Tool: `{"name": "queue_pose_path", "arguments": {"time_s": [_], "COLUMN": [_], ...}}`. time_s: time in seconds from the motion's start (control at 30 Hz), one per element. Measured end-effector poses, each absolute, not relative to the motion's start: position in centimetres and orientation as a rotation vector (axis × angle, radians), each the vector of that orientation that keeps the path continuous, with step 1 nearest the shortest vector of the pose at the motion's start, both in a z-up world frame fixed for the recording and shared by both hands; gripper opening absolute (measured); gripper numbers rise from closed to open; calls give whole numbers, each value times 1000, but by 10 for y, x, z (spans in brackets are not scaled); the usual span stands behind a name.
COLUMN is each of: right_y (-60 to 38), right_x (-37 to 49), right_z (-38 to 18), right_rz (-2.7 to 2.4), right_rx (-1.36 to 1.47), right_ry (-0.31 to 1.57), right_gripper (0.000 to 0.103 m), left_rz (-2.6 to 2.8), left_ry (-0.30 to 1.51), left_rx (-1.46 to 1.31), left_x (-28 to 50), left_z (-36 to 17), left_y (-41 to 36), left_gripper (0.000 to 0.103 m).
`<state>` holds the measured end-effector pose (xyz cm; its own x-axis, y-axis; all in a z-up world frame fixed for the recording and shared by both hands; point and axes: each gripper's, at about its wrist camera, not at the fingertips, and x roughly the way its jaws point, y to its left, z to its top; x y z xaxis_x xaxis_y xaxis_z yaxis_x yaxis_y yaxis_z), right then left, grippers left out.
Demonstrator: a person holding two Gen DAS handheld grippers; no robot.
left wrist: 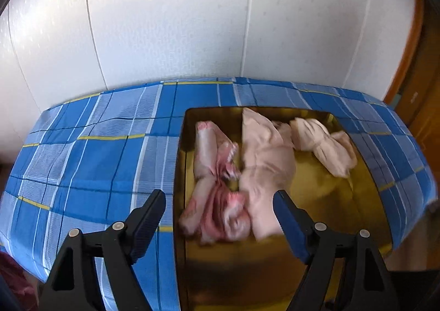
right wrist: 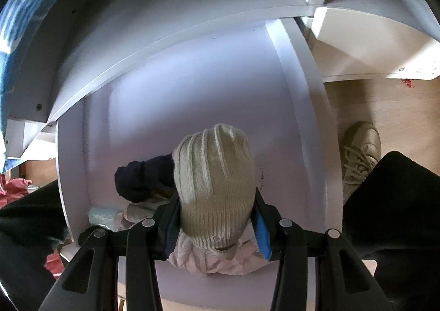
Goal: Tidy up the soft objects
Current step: 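Move the left tool back down into the clothes shelf, then close the left tool on the dark navy garment while the right tool holds the beanie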
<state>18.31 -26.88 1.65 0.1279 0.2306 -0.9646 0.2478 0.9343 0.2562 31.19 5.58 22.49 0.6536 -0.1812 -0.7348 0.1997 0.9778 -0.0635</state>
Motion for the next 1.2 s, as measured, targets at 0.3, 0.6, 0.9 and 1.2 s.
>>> {"name": "queue_pose_path", "arguments": {"time_s": [0.3, 0.6, 0.9, 1.2], "right_y": [-273, -274, -284, -297], "right_x": [182, 182, 176, 165], "right_z": [16, 16, 20, 45], "right_rz": [-27, -35, -45, -61], "right_rx": [396, 389, 435, 452], "right_ry": [1459, 1456, 1459, 1402], "right_gripper": [45, 45, 45, 45], "left_rz": [-444, -679, -705, -704], "left_ry": [688, 927, 1162, 1286], "left_rx": [128, 223, 502, 531], "left_x": [208, 149, 155, 165], "left_z": [212, 112, 0, -65], "left_y": [38, -34, -100, -115], "left_gripper": [86, 90, 90, 89]}}
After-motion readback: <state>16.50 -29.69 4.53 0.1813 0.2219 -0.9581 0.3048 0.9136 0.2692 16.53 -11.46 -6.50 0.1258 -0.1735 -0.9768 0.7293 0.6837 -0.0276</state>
